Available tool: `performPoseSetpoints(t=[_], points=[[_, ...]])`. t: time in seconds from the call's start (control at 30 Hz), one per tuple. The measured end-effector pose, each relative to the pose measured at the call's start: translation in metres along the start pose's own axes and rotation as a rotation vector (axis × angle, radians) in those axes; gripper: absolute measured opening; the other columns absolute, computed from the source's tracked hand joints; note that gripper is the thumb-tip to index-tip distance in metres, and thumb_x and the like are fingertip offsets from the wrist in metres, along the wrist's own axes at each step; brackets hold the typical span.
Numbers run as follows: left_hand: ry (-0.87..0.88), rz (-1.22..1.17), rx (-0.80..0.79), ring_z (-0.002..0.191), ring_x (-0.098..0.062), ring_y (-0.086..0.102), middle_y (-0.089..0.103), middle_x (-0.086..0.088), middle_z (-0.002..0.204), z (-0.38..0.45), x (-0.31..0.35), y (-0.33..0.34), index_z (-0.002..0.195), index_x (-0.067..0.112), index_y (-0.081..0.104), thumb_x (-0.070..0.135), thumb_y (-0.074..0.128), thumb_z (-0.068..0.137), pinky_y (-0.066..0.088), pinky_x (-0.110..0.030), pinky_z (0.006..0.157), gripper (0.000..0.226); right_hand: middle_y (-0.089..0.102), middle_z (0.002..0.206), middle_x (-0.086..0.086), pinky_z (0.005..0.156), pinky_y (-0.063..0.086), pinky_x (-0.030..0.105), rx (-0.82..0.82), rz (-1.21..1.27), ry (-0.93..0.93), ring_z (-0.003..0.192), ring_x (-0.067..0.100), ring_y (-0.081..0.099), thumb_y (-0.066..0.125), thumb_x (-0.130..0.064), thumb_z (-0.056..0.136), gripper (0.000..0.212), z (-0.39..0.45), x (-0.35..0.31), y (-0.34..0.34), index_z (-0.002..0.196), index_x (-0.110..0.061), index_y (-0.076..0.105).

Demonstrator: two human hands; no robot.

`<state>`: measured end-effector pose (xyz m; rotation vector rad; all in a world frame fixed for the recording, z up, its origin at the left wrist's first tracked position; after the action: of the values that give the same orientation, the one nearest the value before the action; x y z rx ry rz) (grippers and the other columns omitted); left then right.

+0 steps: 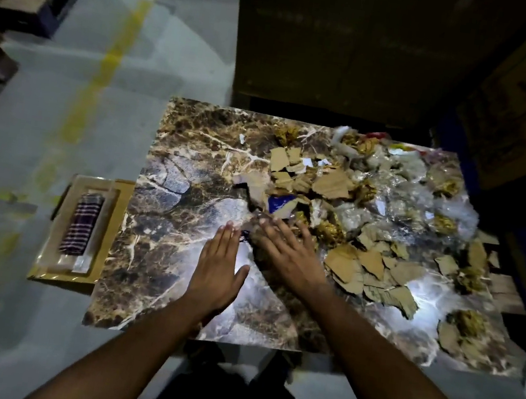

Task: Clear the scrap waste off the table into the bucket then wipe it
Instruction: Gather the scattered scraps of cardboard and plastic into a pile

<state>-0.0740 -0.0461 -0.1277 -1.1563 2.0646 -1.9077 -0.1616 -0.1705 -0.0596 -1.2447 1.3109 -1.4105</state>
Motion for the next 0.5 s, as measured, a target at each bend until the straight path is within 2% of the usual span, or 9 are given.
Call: performPoseSetpoints(t=[0.07,0.1,0.17,0.23,0.33,0.4,0.5], points=[[-0.017,-0.008,0.017,0.155,-0.022,-0.006,-0.012,-0.003,0.169,-0.014,0.008,0.002,0.161,0.019,-0.006,0.055,0.031,0.102,0.004,-0.040,0.123,0.078,0.056,0.143,0.006,0.105,0.035,0.048,0.083,0.083,0.079,0.132,0.028,0.050,0.039,-0.035,0.095,0.047,-0.030,0.004,-0.007,0.135,-0.018,0.056],[-0.019,0.008,0.023,0.152,-0.028,0.004,-0.002,-0.007,0.169,-0.023,0.013,0.005,0.161,0.018,0.002,0.053,0.035,0.102,0.012,-0.043,0.122,0.076,0.058,0.134,0.006,0.099,0.038,0.046,0.091,0.138,0.160,0.123,0.028,0.053,0.044,-0.036,0.094,0.041,-0.049,0.007,-0.004,0.128,-0.019,0.058],[0.024,0.034,0.039,0.138,-0.035,0.029,0.024,-0.014,0.157,-0.040,0.027,0.013,0.155,0.016,0.025,0.049,0.042,0.100,0.029,-0.049,0.111,0.067,0.055,0.115,0.004,0.090,0.043,0.041,0.032,0.248,0.314,0.106,0.026,0.052,0.049,-0.035,0.094,0.024,-0.087,0.012,0.011,0.112,-0.020,0.056],[0.153,0.024,0.018,0.122,-0.034,0.044,0.040,-0.011,0.141,-0.053,0.049,0.027,0.144,0.015,0.041,0.044,0.048,0.097,0.037,-0.046,0.098,0.056,0.050,0.110,0.002,0.087,0.044,0.040,-0.095,0.299,0.375,0.103,0.025,0.049,0.046,-0.037,0.096,0.022,-0.114,0.016,0.032,0.110,-0.021,0.051],[0.343,0.050,-0.029,0.118,-0.029,0.052,0.047,-0.005,0.136,-0.056,0.088,0.047,0.136,0.017,0.049,0.040,0.055,0.093,0.030,-0.036,0.092,0.050,0.048,0.135,0.003,0.092,0.041,0.043,-0.216,0.253,0.381,0.121,0.028,0.047,0.043,-0.045,0.098,0.044,-0.126,0.028,0.059,0.134,-0.020,0.046],[0.406,0.076,-0.025,0.128,-0.029,0.049,0.048,-0.006,0.145,-0.045,0.110,0.052,0.142,0.014,0.048,0.041,0.049,0.096,0.030,-0.037,0.100,0.053,0.043,0.151,0.004,0.098,0.040,0.046,-0.245,0.247,0.388,0.132,0.029,0.042,0.039,-0.049,0.099,0.058,-0.122,0.040,0.067,0.148,-0.018,0.040],[0.383,0.061,-0.028,0.141,-0.026,0.036,0.040,-0.006,0.154,-0.025,0.135,0.047,0.150,0.013,0.039,0.042,0.043,0.100,0.031,-0.039,0.111,0.058,0.041,0.157,0.004,0.102,0.041,0.046,-0.217,0.302,0.355,0.137,0.027,0.041,0.037,-0.048,0.099,0.061,-0.111,0.057,0.066,0.153,-0.019,0.037]])
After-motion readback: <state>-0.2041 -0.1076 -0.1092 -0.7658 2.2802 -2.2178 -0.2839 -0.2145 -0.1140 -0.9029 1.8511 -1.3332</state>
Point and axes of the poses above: each hand's wrist, its own z-axis towards the middle knuckle, its own y-axis out of the palm, x = y × z, the point moved 7 cm from there along z, towards the middle knuckle
